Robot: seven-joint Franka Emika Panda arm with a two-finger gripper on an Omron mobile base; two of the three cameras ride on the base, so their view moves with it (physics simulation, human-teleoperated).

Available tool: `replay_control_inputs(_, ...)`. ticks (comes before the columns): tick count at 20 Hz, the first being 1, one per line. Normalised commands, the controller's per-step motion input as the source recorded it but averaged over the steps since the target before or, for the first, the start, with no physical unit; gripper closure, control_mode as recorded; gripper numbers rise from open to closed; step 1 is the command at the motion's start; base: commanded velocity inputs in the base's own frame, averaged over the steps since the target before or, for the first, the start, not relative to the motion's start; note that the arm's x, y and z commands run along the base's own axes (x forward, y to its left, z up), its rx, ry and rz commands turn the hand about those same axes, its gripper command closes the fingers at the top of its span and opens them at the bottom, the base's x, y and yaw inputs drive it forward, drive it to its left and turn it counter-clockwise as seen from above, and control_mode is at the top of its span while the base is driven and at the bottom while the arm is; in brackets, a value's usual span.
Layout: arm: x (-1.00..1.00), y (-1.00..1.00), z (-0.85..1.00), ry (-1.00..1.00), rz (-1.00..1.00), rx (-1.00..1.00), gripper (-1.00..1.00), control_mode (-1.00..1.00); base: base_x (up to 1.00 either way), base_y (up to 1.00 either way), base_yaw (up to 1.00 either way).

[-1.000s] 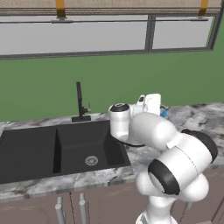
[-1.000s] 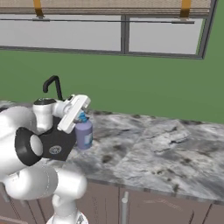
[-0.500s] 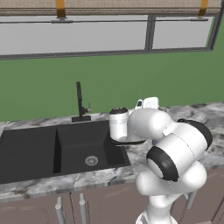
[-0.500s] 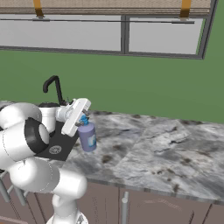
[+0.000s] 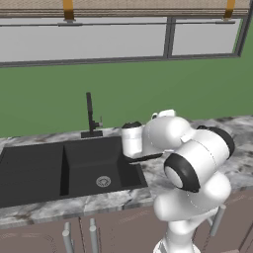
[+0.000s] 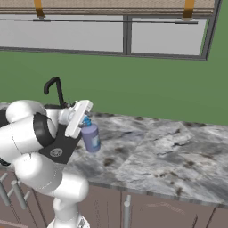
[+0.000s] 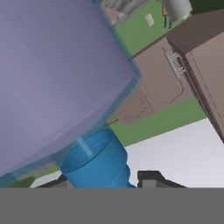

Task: Restock the sink supplies by placing the sponge and soap dispenser on the counter and next to the sink. Make sure the soap dispenser is upright.

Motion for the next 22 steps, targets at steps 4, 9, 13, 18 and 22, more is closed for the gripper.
replay_control_inputs(4,0.20,0.07,-0.09,0.00,0.10,0.04,1.00,-1.00,0.00,0.00,0.00)
replay_control_inputs(9,0.25,0.08,-0.11,0.00,0.07,0.01,1.00,-1.00,0.00,0.00,0.00)
replay_control_inputs(13,0.24,0.04,-0.02,0.00,0.06,0.00,1.00,-1.00,0.00,0.00,0.00)
replay_control_inputs(18,0.24,0.07,-0.13,0.00,0.06,0.00,1.00,-1.00,0.00,0.00,0.00)
replay_control_inputs(22,0.16,0.12,-0.21,0.00,0.06,0.00,1.00,-1.00,0.00,0.00,0.00)
